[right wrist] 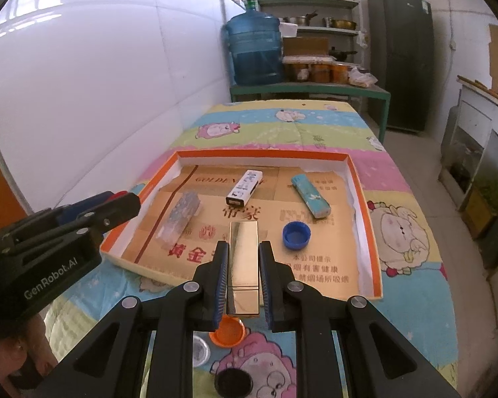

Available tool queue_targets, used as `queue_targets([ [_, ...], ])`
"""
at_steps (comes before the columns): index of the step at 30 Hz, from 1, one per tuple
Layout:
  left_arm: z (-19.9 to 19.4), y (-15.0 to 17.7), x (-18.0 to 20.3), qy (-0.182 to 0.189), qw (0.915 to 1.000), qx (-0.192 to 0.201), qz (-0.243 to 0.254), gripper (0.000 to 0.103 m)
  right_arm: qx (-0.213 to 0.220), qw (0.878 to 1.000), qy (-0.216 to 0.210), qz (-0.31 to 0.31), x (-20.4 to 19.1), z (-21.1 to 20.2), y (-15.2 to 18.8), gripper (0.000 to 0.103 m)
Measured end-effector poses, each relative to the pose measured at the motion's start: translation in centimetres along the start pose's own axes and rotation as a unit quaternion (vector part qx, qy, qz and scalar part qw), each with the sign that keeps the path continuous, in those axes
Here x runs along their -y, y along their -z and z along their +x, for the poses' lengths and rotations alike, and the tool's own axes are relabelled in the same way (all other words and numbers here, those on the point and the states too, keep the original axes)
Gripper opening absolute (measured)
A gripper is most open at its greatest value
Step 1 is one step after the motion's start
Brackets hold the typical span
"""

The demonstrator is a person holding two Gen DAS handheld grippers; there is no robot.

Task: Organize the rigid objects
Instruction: 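Carry the red cap with the left gripper while the right carries the gold box into the tray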

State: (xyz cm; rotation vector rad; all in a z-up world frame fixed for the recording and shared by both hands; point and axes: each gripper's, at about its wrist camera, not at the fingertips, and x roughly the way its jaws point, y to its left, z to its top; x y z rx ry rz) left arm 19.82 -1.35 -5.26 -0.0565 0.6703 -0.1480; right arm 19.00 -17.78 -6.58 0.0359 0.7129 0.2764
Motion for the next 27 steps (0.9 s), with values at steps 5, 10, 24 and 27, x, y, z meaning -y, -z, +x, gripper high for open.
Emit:
queue_targets([
  [5,0.8,-0.7,0.1,-0.002,1.0,0.002,0.004,0.03,-0.002,1.0,-0.001,-0.001,0.4,0.8,-0.7,0.018],
  [10,1.8,-1.2,-0.1,0.005,1.0,-0.004,0.001,0.03,-0.004,1.0,-0.005,0.0,0.7,1.3,-1.2,0.019],
  [24,4.9,-1.4,2.6,0.029,0.9992,-0.024,0.014,0.03,-0.018,0.999,0.029,0.026,4.4,2.5,-0.5,0.018],
  [27,5.5,-1.2,3.0,0.029,0.999,-0.029,0.017,0.03,-0.021,0.999,0.036,0.029,5.2,2.7,-0.3,0.018],
])
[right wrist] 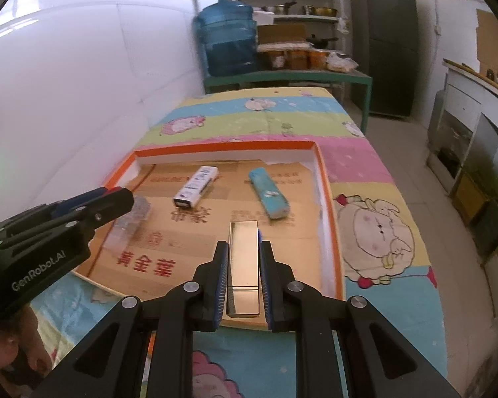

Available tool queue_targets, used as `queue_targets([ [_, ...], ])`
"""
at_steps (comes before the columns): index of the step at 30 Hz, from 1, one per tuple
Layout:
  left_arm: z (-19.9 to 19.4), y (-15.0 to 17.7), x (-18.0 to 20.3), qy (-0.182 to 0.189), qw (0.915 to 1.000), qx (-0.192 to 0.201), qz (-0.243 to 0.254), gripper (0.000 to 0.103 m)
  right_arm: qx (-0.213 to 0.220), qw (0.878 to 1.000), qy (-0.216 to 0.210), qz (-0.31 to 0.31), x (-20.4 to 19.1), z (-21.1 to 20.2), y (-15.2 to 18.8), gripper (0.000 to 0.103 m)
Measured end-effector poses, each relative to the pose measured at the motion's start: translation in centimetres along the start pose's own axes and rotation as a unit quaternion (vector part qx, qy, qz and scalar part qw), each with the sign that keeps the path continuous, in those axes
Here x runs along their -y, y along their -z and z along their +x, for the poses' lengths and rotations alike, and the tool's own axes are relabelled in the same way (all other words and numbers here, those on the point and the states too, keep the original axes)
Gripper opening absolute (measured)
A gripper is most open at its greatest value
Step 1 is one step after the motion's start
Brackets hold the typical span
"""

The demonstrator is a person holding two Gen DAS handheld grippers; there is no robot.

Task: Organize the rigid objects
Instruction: 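Carry the red cap with the left gripper while the right carries the gold box into the tray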

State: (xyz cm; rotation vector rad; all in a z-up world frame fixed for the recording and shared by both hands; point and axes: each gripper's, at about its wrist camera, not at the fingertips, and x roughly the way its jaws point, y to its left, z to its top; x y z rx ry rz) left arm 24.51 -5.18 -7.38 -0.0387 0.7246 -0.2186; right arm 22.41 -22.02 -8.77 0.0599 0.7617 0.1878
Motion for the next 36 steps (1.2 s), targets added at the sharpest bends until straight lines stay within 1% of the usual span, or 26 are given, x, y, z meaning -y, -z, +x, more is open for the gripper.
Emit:
queue_targets([
  [10,2.4,0.4,0.2,-0.005,0.9997,-0.025,0.0,0.03,-0.009,1.0,0.012,0.004,1.3,1.1,0.2,0.019],
  [19,4.2,0.9,-0.1,-0.012,0.9991,-0.041,0.001,0.03,-0.02,1.0,0.017,0.005,1.6,2.5,0.2,0.019],
  [36,6.8,1.4,-0.4,-0.016,0.9976,-0.068,-0.002,0.03,-0.038,0.999,0.015,0.002,2.0,4.6,0.3,0.019],
])
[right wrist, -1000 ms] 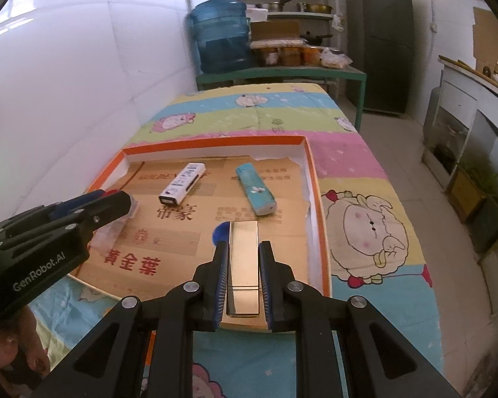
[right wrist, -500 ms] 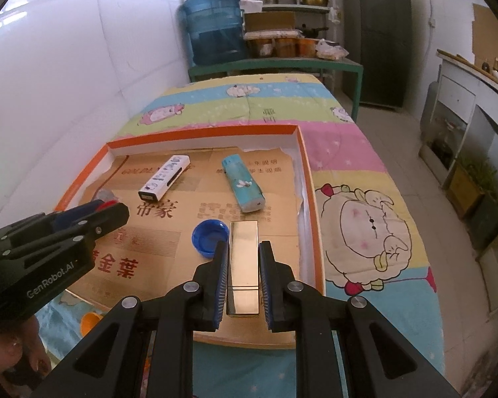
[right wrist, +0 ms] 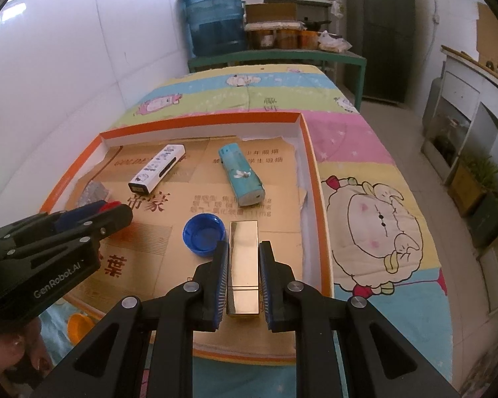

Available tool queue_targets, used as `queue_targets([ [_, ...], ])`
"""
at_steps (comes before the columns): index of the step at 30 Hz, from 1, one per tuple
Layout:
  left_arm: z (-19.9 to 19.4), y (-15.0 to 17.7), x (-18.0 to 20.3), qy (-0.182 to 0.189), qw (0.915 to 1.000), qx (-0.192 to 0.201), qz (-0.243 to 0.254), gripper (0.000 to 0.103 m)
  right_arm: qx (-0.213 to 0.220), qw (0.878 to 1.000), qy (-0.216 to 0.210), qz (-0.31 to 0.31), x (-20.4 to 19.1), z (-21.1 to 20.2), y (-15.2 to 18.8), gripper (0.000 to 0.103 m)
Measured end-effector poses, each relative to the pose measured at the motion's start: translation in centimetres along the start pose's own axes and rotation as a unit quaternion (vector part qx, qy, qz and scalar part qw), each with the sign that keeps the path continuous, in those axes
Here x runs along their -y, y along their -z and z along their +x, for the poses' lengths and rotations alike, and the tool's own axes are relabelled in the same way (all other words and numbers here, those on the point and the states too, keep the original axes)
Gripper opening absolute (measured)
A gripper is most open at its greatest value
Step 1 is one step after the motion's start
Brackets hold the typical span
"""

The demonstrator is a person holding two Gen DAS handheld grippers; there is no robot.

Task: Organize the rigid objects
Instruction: 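Carry the red cap with the left gripper while the right carries the gold box into the tray, then open the left gripper releasing the red cap while the right releases the gold box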

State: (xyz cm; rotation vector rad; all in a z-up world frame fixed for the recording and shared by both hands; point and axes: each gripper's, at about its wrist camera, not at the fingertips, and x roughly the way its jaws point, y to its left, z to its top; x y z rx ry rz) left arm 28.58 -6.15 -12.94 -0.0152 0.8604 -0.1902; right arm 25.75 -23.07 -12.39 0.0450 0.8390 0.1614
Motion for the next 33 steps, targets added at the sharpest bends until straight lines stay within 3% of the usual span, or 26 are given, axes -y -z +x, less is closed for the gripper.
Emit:
queue_targets([
  [14,-0.1,0.3,0.2,0.0,0.9999,0.012,0.005,0.031,0.009,1.0,-0.006,-0.001,-0.1,0.1,0.1,0.021],
  [18,-0.2,0.4,0.1,0.001,0.9999,0.013,0.004,0.031,0.017,1.0,-0.003,-0.011,-0.6,-0.3,0.1,0.025],
  [20,-0.3,0.4,0.0,0.0,0.9999,0.015,0.005,0.031,0.022,1.0,0.003,-0.017,-0.9,-0.5,0.1,0.033],
  [33,-3.8,0.5,0.1,-0.019,0.9981,0.058,0.013,0.032,0.055,0.998,0.01,-0.023,-1.8,-2.9,0.0,0.034],
])
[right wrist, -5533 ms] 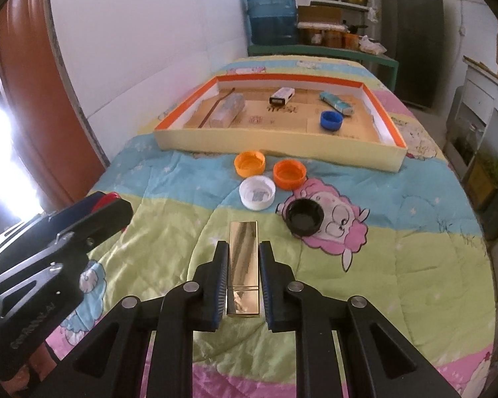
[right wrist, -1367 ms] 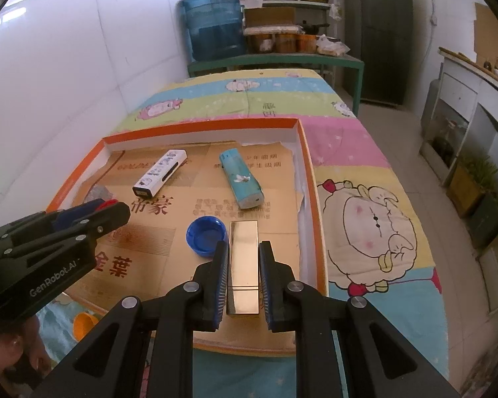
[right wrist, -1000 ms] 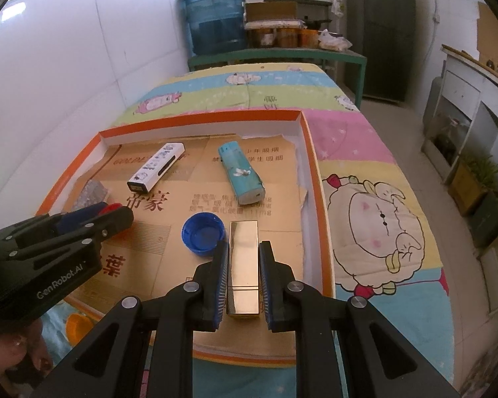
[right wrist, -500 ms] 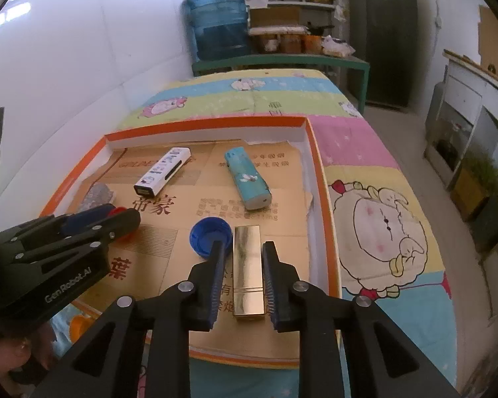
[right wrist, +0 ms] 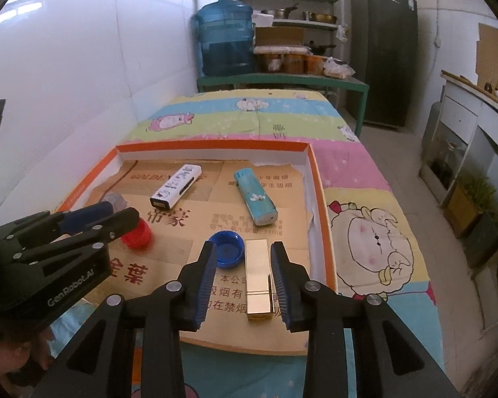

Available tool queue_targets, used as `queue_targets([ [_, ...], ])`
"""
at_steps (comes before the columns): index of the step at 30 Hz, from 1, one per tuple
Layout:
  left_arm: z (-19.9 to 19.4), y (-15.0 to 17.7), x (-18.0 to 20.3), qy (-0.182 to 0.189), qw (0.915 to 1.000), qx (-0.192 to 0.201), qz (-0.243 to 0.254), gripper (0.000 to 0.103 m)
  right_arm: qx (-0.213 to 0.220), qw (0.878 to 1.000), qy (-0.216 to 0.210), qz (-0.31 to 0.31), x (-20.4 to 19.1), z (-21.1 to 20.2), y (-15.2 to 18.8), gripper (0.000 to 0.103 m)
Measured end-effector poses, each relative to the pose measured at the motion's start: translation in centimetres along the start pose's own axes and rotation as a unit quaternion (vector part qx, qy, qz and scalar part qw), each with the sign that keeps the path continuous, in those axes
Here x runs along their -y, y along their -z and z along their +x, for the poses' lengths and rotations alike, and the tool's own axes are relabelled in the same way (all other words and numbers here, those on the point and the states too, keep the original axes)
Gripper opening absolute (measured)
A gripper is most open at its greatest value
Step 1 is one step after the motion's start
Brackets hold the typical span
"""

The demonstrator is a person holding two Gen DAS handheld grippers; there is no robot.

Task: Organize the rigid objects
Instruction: 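Open the left gripper releasing the red cap while the right releases the gold box, then withdraw both grippers from the tray toward the white and black caps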

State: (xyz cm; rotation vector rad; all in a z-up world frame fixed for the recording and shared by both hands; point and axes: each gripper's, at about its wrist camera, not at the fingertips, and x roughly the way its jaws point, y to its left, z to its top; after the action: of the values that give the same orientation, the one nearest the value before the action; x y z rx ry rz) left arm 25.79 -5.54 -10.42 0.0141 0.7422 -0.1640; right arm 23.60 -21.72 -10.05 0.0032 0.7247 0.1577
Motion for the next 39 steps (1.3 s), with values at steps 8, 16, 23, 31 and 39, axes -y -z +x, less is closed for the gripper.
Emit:
queue_targets([
  [8,-3.9,0.5,-0.6,-0.008,0.9996,0.027,-0.007,0.032,0.023,0.999,0.029,-0.008,-1.4,-3.6,0.0,0.034],
  [16,-7.8,1.7,-1.0,-0.015,0.9987,0.049,-0.007,0.032,0.033,0.999,0.029,-0.01,-2.8,-7.2,0.9,0.034],
  [23,-10.5,3.3,-1.5,-0.013,0.9985,0.052,-0.014,0.032,0.037,0.999,0.031,-0.012,-4.0,-9.8,1.9,0.034],
  [31,-13.2,4.7,-2.2,-0.012,0.998,0.058,-0.021,0.04,0.035,0.999,0.03,-0.009,-4.8,-12.3,3.5,0.034],
  [39,-16.2,6.2,-2.8,-0.009,0.9973,0.067,-0.027,0.04,0.037,0.999,0.025,-0.011,-6.1,-14.9,5.1,0.034],
])
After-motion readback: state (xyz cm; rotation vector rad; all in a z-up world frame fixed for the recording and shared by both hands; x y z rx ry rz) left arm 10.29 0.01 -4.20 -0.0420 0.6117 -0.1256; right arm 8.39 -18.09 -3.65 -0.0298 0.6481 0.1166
